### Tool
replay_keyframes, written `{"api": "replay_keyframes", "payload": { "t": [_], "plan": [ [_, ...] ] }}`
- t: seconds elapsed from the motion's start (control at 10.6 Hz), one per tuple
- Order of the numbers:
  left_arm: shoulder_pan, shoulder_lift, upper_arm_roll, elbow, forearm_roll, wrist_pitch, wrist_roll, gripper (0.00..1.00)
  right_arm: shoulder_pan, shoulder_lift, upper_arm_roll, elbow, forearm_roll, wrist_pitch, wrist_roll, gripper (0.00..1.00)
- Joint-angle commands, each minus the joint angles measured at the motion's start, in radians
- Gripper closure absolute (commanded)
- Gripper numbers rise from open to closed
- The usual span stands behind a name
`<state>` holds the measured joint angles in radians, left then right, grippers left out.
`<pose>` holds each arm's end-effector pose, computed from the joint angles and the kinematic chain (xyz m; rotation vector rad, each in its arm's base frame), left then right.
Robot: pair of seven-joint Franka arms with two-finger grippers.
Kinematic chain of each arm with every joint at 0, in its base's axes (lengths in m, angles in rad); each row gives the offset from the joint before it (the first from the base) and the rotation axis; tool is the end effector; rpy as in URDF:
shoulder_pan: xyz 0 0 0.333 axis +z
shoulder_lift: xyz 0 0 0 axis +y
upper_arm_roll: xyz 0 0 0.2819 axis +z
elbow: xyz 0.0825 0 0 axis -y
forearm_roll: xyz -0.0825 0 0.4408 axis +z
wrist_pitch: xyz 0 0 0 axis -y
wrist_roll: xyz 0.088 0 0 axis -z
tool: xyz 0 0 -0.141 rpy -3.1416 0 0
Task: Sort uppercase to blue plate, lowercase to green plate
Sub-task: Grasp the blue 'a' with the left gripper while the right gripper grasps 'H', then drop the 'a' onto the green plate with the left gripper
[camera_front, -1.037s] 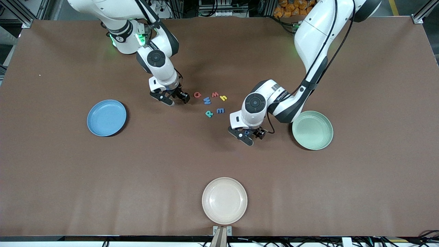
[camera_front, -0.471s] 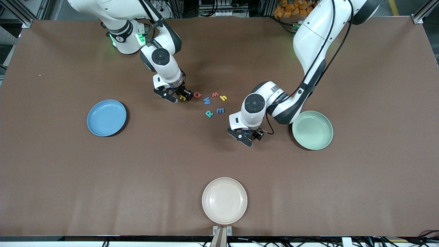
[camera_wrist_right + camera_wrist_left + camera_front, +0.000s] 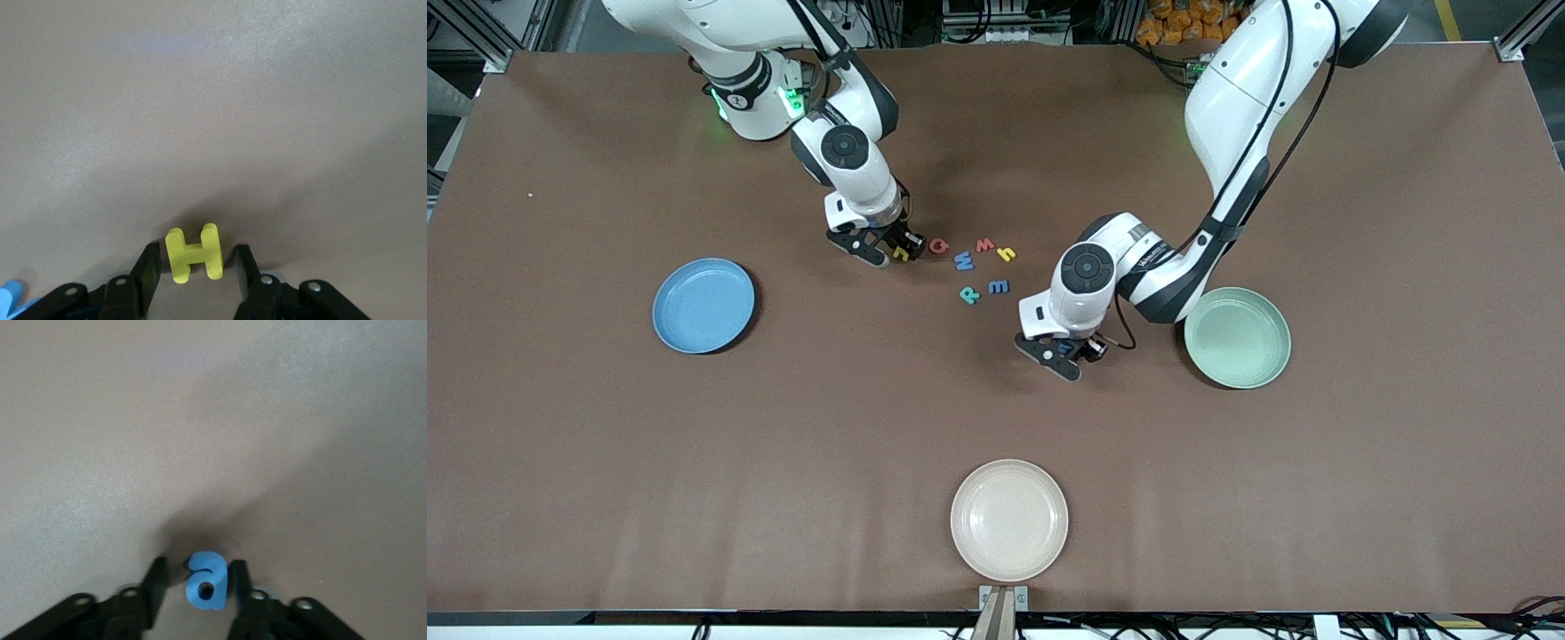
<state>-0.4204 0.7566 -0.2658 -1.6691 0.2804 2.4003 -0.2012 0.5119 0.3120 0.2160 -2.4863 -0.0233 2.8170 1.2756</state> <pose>0.5450 -0.4331 0.0756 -2.9883 0.9601 -0.0211 0.3516 0.3327 0.0533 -2.9771 0.8186 0.0534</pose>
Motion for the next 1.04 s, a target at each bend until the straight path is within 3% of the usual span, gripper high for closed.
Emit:
{"api": "replay_keyframes", "payload": {
  "t": [0.0,0.19,0.38,0.75,0.94],
  "plan": [
    [0.003,-0.005,0.005,-0.001,0.033,0.013,-0.032,1.0,-0.027,0.009,0.02,0.01,-0.018,0.01,0.002,0.5],
    [0.034,-0.067,0.005,-0.024,0.033,-0.018,-0.026,1.0,-0.029,0.009,0.02,0.015,-0.047,0.01,0.004,0.5],
    [0.139,-0.227,-0.025,-0.099,0.019,-0.12,-0.014,1.0,-0.039,0.009,0.02,0.015,-0.066,0.01,0.004,0.54],
    [0.308,-0.428,-0.05,-0.152,0.0,-0.455,-0.012,1.0,-0.042,0.01,0.02,0.015,-0.084,0.01,0.002,0.65],
    [0.402,-0.48,-0.05,-0.236,0.0,-0.469,-0.012,1.0,-0.044,0.012,0.02,0.015,-0.092,0.01,0.002,0.68]
  ]
}}
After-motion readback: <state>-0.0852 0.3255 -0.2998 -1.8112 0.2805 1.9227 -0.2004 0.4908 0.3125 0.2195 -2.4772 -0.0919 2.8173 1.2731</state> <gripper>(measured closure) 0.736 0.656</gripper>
